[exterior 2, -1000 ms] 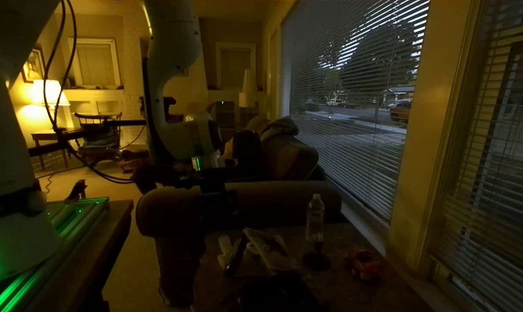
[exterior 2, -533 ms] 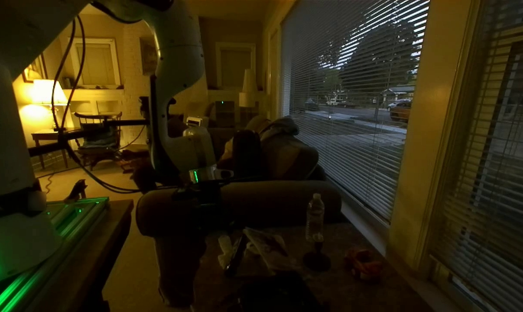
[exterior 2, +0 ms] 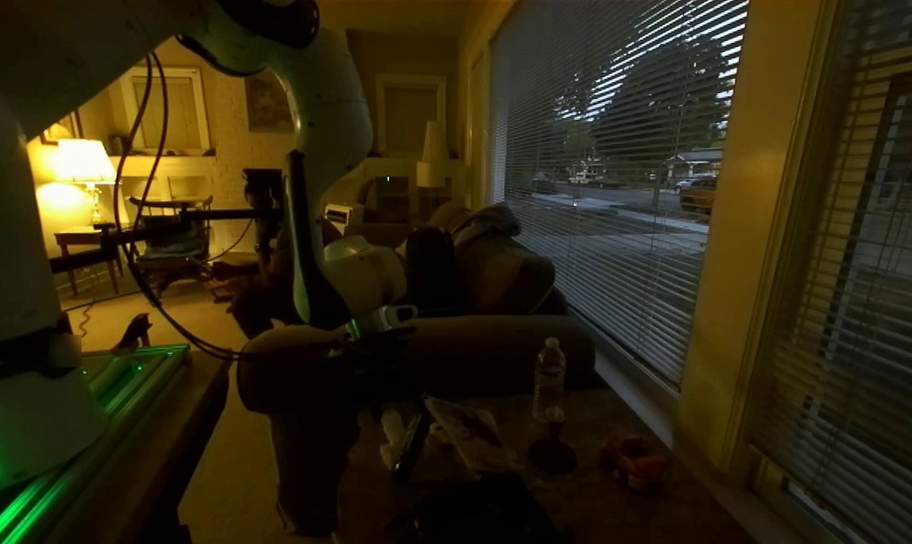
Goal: Remove the black remote from the table and put it on the armrest of the couch
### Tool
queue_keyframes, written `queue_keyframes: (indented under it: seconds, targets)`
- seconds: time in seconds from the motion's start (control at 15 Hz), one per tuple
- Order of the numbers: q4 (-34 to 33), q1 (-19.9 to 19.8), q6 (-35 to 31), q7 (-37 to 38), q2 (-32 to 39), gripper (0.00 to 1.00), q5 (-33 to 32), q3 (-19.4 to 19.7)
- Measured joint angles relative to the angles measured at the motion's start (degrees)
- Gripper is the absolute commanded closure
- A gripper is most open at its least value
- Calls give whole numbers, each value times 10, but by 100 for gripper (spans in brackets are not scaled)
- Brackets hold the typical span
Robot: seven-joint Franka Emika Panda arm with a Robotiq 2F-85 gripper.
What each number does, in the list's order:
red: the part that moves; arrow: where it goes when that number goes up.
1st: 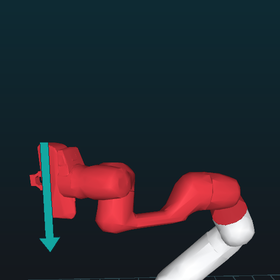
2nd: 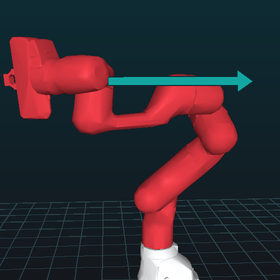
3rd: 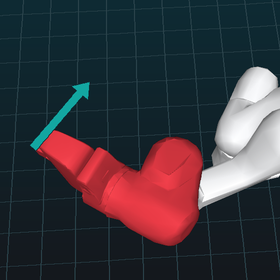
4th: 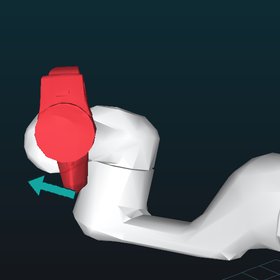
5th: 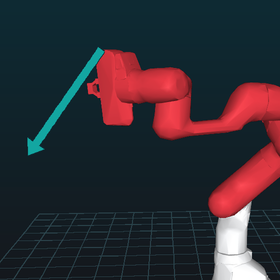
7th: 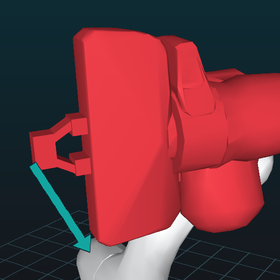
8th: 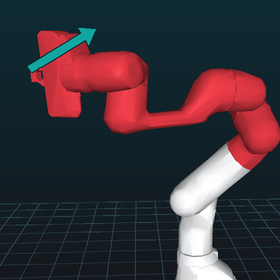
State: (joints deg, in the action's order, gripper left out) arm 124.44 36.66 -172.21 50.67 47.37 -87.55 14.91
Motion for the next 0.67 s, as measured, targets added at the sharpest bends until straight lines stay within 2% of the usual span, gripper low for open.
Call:
queue_keyframes:
  seconds: [0.33,0.67]
  targets:
    - [-39,0,-13,83,33,0,-70,1]
    - [-42,-2,-13,87,35,0,-73,2]
